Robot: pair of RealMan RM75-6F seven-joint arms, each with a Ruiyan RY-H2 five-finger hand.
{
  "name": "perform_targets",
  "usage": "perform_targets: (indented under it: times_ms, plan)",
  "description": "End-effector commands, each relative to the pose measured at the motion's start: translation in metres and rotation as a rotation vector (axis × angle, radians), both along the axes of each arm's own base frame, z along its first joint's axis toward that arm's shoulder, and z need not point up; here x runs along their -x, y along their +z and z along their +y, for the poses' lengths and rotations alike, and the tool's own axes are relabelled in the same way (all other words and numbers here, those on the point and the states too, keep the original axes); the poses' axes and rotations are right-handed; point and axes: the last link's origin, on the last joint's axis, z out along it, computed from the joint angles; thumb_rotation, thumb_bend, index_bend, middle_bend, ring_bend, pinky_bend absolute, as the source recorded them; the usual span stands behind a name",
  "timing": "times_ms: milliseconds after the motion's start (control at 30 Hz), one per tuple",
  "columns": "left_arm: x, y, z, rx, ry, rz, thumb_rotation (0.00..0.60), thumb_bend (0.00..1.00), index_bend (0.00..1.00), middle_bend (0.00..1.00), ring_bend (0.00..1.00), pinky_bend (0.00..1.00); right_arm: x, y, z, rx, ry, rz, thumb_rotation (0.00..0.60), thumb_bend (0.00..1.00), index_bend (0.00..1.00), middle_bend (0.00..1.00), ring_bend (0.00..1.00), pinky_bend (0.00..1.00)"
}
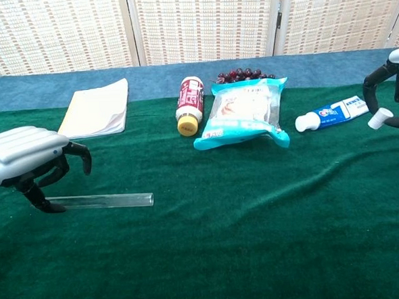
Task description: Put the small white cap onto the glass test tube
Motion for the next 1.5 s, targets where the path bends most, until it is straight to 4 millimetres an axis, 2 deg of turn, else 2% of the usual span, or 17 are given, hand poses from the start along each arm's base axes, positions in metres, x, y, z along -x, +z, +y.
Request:
perform_targets:
  times_ms: [33, 200, 600, 1133, 1500]
  plan:
    - [-0.003, 0.000, 0.001, 0.026, 0.017, -0.023, 0.600, 0.28, 0.43, 0.87, 0.85, 0.79, 0.001, 0.000, 0.000, 0.000, -0.003, -0.002, 0.588, 0.58, 0.79, 1.00, 1.00, 1.00]
    - [-0.009, -0.006, 0.001, 0.061, 0.020, -0.031, 0.600, 0.32, 0.44, 0.88, 0.85, 0.79, 0.003, 0.000, 0.000, 0.000, -0.009, -0.004, 0.587, 0.58, 0.79, 1.00, 1.00, 1.00]
    - [-0.024, -0.019, 0.001, 0.084, 0.022, -0.041, 0.600, 0.32, 0.47, 0.88, 0.85, 0.80, 0.010, 0.002, -0.002, 0.003, -0.027, -0.015, 0.587, 0.58, 0.79, 1.00, 1.00, 1.00]
    - [-0.023, -0.026, -0.001, 0.099, 0.052, -0.023, 0.600, 0.32, 0.50, 0.89, 0.86, 0.80, 0.013, 0.001, -0.003, -0.005, -0.038, -0.018, 0.590, 0.58, 0.79, 1.00, 1.00, 1.00]
    - [-0.022, -0.024, -0.002, 0.100, 0.061, -0.027, 0.600, 0.40, 0.51, 0.89, 0.86, 0.80, 0.014, 0.000, -0.003, -0.008, -0.044, -0.019, 0.589, 0.58, 0.79, 1.00, 1.00, 1.00]
